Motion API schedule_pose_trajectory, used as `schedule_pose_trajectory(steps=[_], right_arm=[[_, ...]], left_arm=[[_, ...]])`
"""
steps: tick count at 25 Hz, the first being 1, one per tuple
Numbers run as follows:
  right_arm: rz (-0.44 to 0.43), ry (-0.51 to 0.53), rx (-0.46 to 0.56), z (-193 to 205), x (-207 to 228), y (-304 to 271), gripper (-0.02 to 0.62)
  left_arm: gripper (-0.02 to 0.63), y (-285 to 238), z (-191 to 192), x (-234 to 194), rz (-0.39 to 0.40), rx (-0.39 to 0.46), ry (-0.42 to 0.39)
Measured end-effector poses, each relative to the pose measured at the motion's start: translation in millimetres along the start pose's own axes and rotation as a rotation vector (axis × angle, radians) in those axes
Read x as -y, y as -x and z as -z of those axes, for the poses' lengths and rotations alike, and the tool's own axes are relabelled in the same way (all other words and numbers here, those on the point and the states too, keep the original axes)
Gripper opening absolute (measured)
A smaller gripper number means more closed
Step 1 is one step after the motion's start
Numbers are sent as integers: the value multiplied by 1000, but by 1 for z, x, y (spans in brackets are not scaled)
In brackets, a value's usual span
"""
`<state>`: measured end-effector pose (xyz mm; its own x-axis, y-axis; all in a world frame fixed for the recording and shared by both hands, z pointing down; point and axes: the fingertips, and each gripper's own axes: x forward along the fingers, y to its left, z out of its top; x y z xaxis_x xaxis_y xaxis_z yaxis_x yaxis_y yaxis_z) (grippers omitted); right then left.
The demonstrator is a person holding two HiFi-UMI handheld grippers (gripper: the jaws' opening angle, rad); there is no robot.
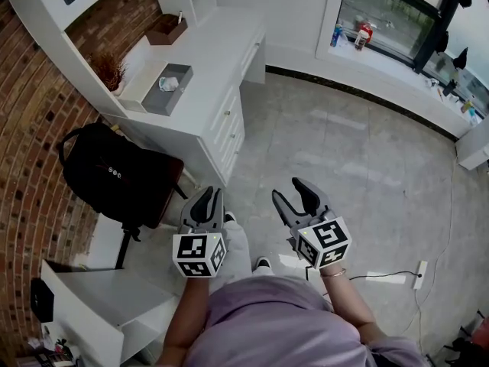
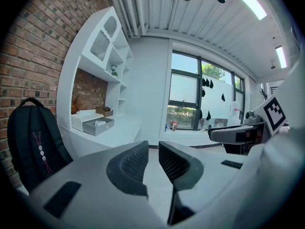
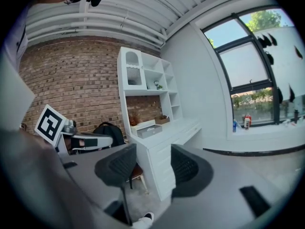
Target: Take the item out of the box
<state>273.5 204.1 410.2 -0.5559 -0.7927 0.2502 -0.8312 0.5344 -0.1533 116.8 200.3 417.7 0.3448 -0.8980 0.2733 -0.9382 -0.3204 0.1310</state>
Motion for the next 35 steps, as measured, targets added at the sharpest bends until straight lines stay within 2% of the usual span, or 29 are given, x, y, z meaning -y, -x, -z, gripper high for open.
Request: schedule_pose_trajectory(steps=[6, 20, 28, 35], right_arm=[[7, -6, -11, -8, 8, -54, 229], [6, -7, -31, -51, 10, -215, 233], [-20, 3, -34, -67, -12, -290, 233], [-43, 21, -40, -76, -25, -326, 233]], left_arm=[[55, -44, -8, -37, 13, -10, 1], [55, -139, -49, -170, -9, -11, 49], [55, -164, -61, -241, -30, -2, 86], [55, -171, -59, -272, -51, -10, 108]])
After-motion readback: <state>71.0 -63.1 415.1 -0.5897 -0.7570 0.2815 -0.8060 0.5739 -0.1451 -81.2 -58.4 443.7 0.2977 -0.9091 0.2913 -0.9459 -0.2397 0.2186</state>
